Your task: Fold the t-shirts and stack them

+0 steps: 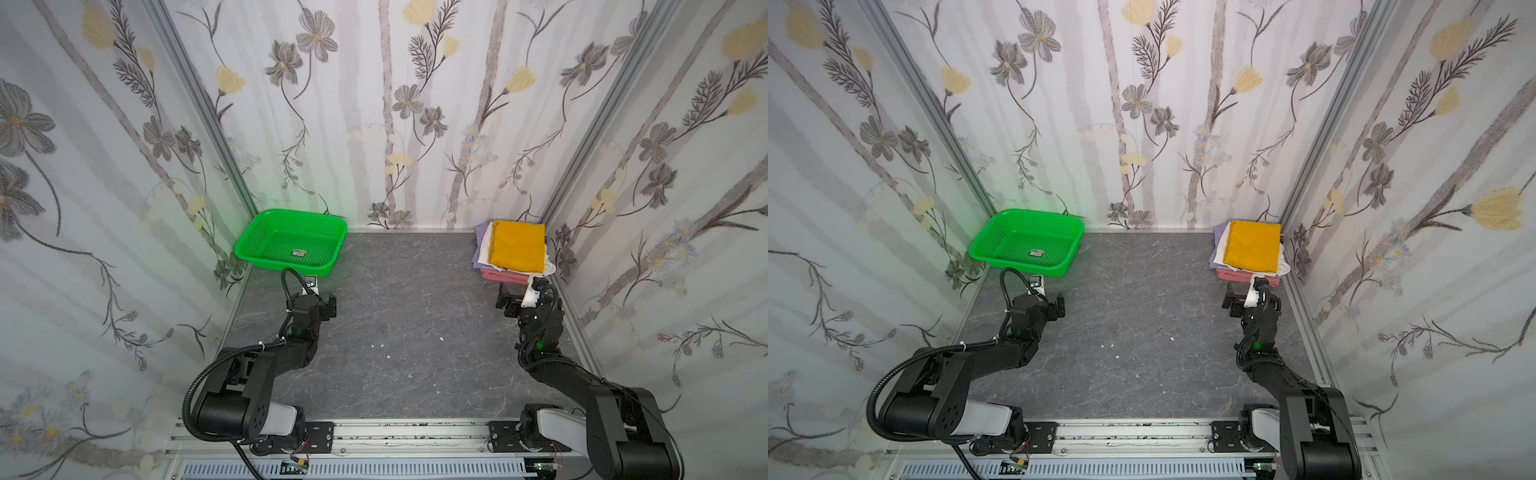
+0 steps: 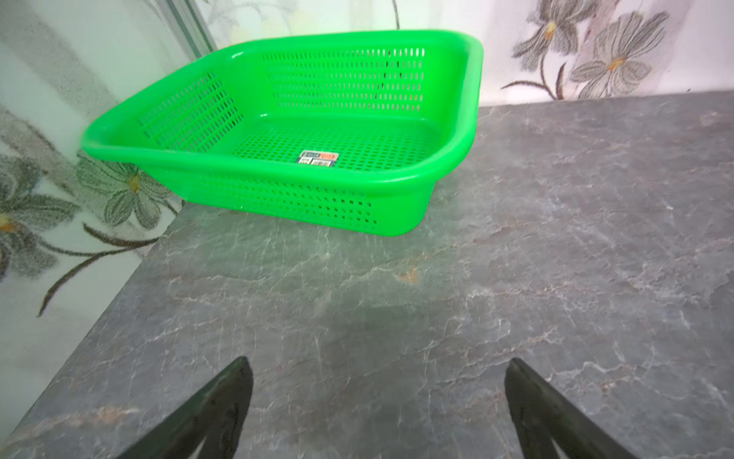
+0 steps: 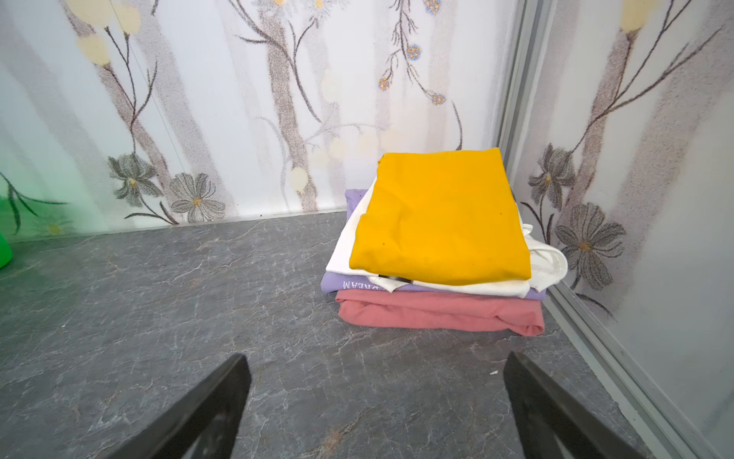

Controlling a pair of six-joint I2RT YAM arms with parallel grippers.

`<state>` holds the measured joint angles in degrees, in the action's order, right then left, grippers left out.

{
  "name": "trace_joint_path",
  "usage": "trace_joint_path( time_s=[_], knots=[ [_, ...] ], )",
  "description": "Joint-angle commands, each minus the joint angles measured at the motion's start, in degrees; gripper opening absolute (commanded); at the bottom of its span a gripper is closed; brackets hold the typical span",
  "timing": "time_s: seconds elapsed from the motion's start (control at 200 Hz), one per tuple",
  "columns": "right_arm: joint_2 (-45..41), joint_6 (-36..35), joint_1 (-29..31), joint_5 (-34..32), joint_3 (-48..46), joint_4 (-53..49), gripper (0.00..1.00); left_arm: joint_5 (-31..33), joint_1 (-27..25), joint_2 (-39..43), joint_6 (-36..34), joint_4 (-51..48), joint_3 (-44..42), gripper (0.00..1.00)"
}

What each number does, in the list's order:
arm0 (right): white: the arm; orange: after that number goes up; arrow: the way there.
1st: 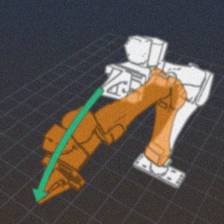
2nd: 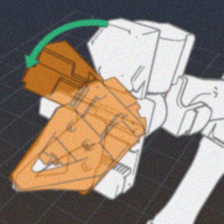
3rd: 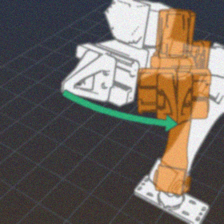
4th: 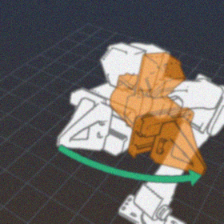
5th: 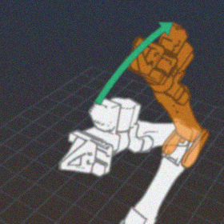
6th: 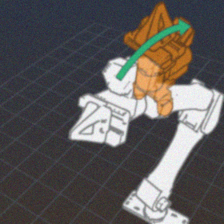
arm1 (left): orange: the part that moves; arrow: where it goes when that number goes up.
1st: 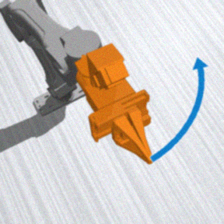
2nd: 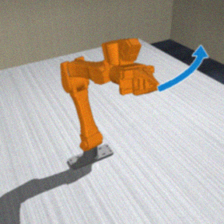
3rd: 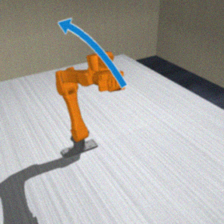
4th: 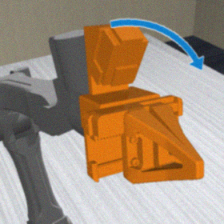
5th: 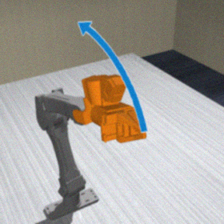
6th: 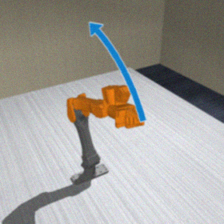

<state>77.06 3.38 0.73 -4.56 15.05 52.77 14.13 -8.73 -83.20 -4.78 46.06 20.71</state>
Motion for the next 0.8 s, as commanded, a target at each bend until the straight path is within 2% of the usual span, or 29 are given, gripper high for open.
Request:
trace_joint_path(
  time_s=[0.0, 0.05, 0.125, 0.175, 0.2, 0.225, 0.275, 0.335, 0.42, 0.485, 0.56, 0.794],
  knots=[
    [0.4, -1.8, -0.2, -3.1, -0.2, 5.3, 1.00, -2.2, 2.4, -2.3, 1.3, 9.5, -2.0, 1.00],
    [0.8, -1.7, -0.3, -3.1, -0.2, 5.8, 1.00, -5.8, 4.3, -3.1, 2.5, 10.2, -2.1, 1.00],
    [1.8, -1.3, -0.6, -3.1, 1.2, 4.4, 1.00, -5.4, 5.1, -7.7, 2.9, 14.9, -1.9, 1.00],
    [2.5, -1.0, -0.6, -3.1, 2.1, 3.8, 1.00, -5.3, 5.4, -5.8, 4.1, 9.0, -0.7, 1.00],
    [2.7, -0.7, -0.6, -2.7, 1.8, 4.3, 1.00, -5.4, 5.4, -6.2, 4.0, 10.0, -0.5, 1.00],
    [3.5, -0.7, -0.7, -2.0, 0.8, 7.2, 1.00, -5.0, 5.5, -7.3, 3.7, 11.7, -0.6, 1.00],
    [6.2, -0.6, -0.7, -1.4, -2.5, 15.2, 1.00, -2.7, 5.6, -6.2, 5.4, 6.8, 0.8, 1.00],
    [10.2, -0.8, -0.6, -1.4, -5.3, 26.2, 1.00, -2.9, 6.5, -6.8, 6.0, 7.9, 0.9, 1.00],
    [8.0, -0.5, -0.9, -0.9, -3.4, 18.4, 1.00, -2.9, 6.5, -6.9, 6.1, 8.0, 0.9, 1.00],
    [9.6, -0.7, -0.9, -0.6, -4.1, 22.8, 1.00, -2.9, 6.5, -6.8, 6.1, 7.8, 0.9, 1.00],
    [9.0, -0.5, -0.9, -0.8, -3.5, 20.1, 1.00, -2.9, 6.5, -6.6, 6.2, 7.3, 0.9, 1.00],
    [9.0, -0.5, -0.9, -0.8, -3.6, 20.8, 1.00, -3.0, 6.5, -6.7, 6.1, 7.6, 0.9, 1.00]
  ],
)
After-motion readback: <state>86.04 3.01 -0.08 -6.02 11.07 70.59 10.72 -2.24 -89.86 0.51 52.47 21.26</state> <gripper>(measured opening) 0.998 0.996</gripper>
